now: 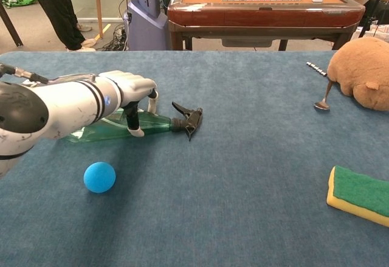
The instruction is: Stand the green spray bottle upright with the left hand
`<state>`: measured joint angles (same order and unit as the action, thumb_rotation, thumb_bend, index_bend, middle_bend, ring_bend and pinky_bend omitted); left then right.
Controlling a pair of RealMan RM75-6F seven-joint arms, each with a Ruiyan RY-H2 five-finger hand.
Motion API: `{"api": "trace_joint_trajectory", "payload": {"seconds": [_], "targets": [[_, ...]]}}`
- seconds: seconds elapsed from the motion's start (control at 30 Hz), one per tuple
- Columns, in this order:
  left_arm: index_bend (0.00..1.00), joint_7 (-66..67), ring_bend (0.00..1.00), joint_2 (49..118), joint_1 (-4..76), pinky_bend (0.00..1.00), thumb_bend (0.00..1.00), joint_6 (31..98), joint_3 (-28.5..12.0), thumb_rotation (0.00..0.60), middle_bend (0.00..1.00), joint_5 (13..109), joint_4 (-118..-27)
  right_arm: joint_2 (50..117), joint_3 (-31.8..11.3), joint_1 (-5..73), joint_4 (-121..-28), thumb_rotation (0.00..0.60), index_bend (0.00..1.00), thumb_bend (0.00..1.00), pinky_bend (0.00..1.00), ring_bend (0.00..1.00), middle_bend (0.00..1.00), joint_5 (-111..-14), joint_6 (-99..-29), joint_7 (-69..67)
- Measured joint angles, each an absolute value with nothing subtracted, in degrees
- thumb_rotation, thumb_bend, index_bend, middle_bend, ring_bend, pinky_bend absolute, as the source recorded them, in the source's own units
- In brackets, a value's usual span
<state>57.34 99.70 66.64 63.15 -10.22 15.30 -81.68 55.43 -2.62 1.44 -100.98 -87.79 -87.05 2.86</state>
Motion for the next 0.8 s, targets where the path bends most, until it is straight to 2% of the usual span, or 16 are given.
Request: {"api": "trace_joint_trajectory", "payload": {"seconds": [0.43, 0.8], "targets": [[0.45, 43.44, 0.0, 90.03, 61.65, 0.0, 0.3, 61.1, -16.43, 0.6, 0.06, 21.74, -92.85, 55.73, -2.61, 1.72, -101.31, 0.6, 0.19, 0.2, 0.18, 0.12, 0.18, -88.36, -86.96, 3.2], [0.44, 16.48, 0.0, 84.16, 53.89, 0.0, 0.3, 55.29, -24.91, 0.6, 0.06, 30.89, -97.58, 55.99, -2.56, 1.77, -101.28, 0.6, 0.19, 0.2, 0.18, 0.12, 0.18, -88.38, -86.91, 3.27]]}}
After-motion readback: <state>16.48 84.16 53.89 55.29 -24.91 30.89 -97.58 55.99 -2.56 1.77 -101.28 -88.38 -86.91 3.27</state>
